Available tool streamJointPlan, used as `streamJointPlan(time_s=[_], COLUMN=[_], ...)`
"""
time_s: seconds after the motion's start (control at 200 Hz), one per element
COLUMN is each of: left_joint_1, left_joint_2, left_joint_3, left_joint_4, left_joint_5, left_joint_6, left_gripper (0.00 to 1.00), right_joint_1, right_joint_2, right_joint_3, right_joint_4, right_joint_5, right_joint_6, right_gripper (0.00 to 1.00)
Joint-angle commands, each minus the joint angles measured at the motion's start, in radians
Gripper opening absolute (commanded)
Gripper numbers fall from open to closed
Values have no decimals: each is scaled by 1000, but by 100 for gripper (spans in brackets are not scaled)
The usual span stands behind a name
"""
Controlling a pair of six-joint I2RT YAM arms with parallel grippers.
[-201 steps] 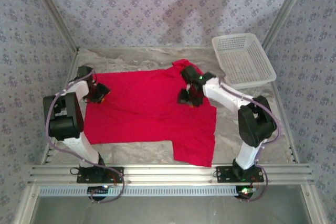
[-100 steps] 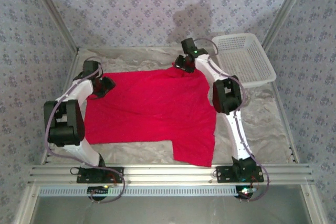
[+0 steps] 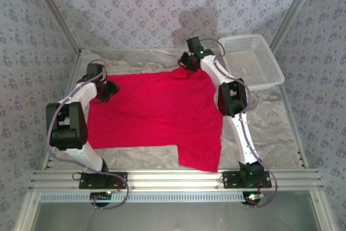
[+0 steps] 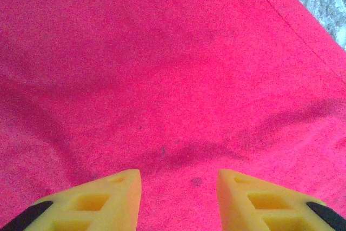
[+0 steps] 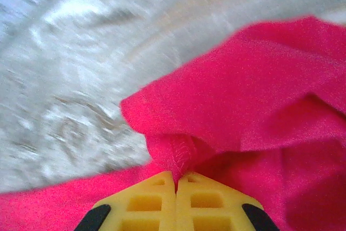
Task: Fold the inside-out t-shirt
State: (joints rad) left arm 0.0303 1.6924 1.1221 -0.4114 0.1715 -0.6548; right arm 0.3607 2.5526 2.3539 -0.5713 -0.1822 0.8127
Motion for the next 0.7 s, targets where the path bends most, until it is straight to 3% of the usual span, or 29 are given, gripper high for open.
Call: streamJointPlan(time_s=[0.0, 0.185, 0.26, 0.355, 0.385, 0.475, 0.695], left_joint_1=[-9, -15, -19, -23, -23, -23, -20], left_joint_2=[8, 6, 1, -12, -20, -47, -30], left_joint_3=[-19, -56, -68, -71, -74, -71, -24], left_joint_4=[14, 47, 57, 48, 48, 40, 8], left_joint_5=[-6, -17, -16, -22, -27, -49, -9], left_joint_6=[15, -1, -6, -4, -1, 7, 27], left_gripper=[40, 40, 40, 40, 40, 40, 43], right_joint_1=[-25, -40, -42, -51, -56, -72, -52], right_joint_2=[-3, 164, 255, 283, 262, 144, -258], right_joint_3=[33, 181, 312, 411, 411, 306, -243], right_joint_4=[190, 439, 512, 491, 443, 286, 152], right_joint_5=[-62, -45, -100, -165, -186, -222, -144], right_joint_6=[144, 357, 409, 404, 370, 249, -78], right_gripper=[0, 1, 19, 57, 64, 63, 60])
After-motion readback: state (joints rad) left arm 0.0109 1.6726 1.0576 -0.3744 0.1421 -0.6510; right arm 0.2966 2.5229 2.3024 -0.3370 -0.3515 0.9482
